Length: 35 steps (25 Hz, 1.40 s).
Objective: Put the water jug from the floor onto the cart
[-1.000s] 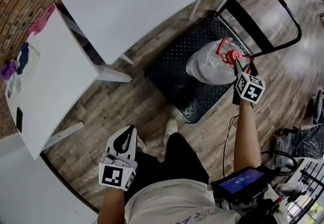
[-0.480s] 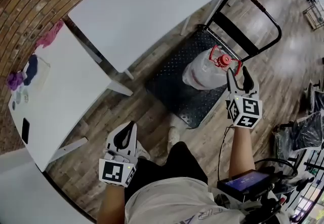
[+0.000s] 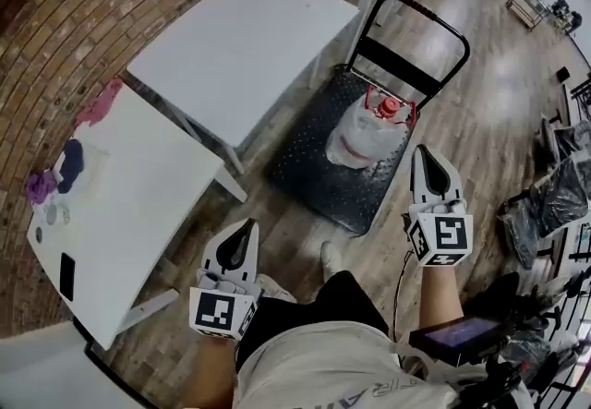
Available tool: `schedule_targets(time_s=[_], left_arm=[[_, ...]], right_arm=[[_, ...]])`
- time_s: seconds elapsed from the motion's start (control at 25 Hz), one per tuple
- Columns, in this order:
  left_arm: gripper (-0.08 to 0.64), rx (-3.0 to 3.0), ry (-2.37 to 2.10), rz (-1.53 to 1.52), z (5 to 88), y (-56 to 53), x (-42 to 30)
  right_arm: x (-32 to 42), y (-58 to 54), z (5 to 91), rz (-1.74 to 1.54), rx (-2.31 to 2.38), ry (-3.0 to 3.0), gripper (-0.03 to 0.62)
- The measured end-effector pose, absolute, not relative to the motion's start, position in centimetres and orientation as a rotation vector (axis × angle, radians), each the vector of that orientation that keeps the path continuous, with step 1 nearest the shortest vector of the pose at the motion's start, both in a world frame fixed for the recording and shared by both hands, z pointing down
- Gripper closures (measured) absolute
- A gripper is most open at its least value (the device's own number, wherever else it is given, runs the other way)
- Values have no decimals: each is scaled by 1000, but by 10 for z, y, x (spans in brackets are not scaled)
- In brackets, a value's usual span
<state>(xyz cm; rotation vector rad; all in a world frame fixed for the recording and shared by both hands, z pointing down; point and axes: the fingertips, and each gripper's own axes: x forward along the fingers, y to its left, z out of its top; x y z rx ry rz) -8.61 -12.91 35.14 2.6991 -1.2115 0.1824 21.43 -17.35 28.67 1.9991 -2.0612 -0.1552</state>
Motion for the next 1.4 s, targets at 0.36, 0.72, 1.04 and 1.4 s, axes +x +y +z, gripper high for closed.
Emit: schedule_targets(time_s=[0.36,0.72,1.04,1.4], left_arm=[[558,2793,-1125,124,314,-101,-88],[558,2874,-1054,57,285,-57,-45],[558,2934,-985,85,263,17,2],[558,2970,-941,94,247,60,20]], right_arm=[[171,-85,274,-89,2024,-2096,586],[193,-9,264,-108,2087,-2077,588],[232,84,244,-134,2185,-2037,588],[247,141,236,-144,2212,-2016,589]])
